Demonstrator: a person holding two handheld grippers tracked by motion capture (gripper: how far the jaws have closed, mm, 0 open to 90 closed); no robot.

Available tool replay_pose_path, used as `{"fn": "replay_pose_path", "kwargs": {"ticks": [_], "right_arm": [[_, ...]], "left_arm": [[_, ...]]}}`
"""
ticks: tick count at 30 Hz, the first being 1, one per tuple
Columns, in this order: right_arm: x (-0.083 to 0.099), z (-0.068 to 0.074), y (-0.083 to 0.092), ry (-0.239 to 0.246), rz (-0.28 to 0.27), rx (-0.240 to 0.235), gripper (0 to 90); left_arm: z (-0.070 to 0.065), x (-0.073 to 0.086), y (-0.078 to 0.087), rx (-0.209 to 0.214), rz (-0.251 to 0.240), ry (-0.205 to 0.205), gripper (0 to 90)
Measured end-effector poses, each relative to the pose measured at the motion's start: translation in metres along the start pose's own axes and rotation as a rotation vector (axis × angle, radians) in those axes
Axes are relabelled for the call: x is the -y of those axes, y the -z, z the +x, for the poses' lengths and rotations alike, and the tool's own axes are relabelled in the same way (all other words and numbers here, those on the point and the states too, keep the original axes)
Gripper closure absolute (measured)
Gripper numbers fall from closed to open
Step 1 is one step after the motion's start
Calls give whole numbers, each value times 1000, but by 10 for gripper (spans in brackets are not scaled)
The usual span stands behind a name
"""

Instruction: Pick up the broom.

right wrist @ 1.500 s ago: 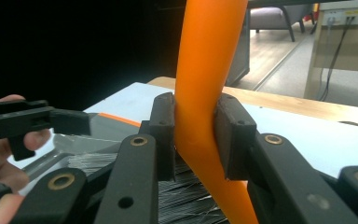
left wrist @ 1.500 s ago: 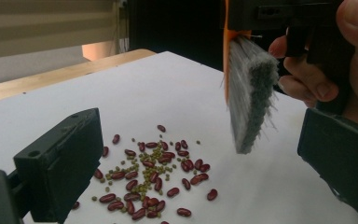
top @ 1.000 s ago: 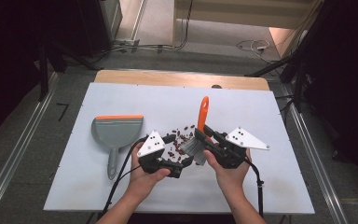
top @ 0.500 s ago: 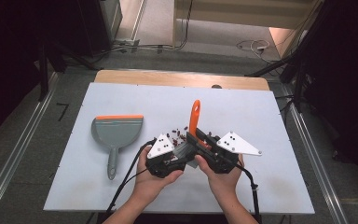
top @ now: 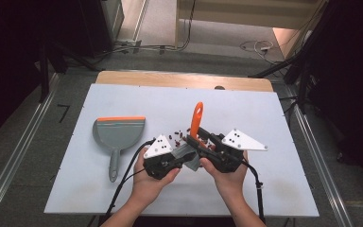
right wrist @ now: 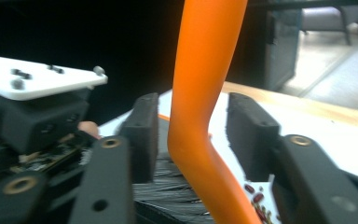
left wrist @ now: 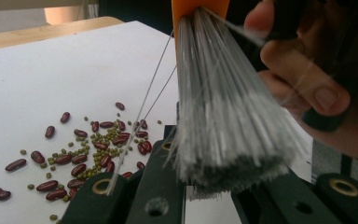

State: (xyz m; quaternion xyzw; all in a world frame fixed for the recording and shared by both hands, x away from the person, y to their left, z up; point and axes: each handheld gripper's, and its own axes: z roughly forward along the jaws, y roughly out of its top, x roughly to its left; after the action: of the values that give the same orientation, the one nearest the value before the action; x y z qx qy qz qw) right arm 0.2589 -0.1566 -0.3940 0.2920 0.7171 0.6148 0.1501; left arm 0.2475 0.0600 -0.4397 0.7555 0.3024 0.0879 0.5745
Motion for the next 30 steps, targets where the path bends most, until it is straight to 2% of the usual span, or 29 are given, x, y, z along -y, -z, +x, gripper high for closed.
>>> {"fn": "replay_pose_path", "kwargs": {"ticks": [1, 2, 6, 7, 8, 11, 12, 13, 15, 16, 19, 20, 21, 24, 26, 30], "right_arm": [[0, 0, 0, 0, 0, 0, 517], [-3, -4, 5, 15, -23, -38, 491], [-7, -11, 10, 33, -24, -84, 455], [-8, -17, 14, 39, -17, -109, 449], [-9, -21, 16, 37, -15, -122, 449], [-10, -32, 19, 5, 11, -180, 451], [-10, -32, 19, 5, 11, -180, 451], [-9, -39, 19, -13, 50, -244, 453], [-7, -42, 16, -19, 92, -317, 463], [-5, -43, 14, -20, 108, -357, 463], [0, -42, 10, -30, 137, -446, 477], [1, -41, 9, -31, 139, -456, 490], [2, -40, 7, -36, 142, -466, 506], [3, -38, 3, -40, 155, -512, 534], [5, -36, 1, -33, 175, -535, 556], [8, -34, -1, -28, 190, -554, 589]], "left_arm": [[0, 0, 0, 0, 0, 0, 862], [3, -1, 2, 15, -3, -1, 862], [8, -2, 8, 42, -13, -14, 862], [11, -3, 12, 60, -18, -17, 862], [11, -3, 12, 60, -18, -17, 862], [17, -5, 18, 119, -20, -16, 862], [19, -5, 19, 133, -18, -26, 862], [20, -5, 21, 152, -19, -28, 862], [22, -5, 22, 203, -26, -29, 862], [24, -5, 23, 247, -29, -21, 862], [24, -4, 23, 297, -21, -33, 862], [24, -4, 23, 297, -21, -33, 861], [23, -4, 23, 319, -8, -51, 861], [22, -3, 22, 342, -5, -55, 861], [20, -3, 21, 376, -1, -56, 861], [20, -3, 20, 391, 5, -54, 861]]}}
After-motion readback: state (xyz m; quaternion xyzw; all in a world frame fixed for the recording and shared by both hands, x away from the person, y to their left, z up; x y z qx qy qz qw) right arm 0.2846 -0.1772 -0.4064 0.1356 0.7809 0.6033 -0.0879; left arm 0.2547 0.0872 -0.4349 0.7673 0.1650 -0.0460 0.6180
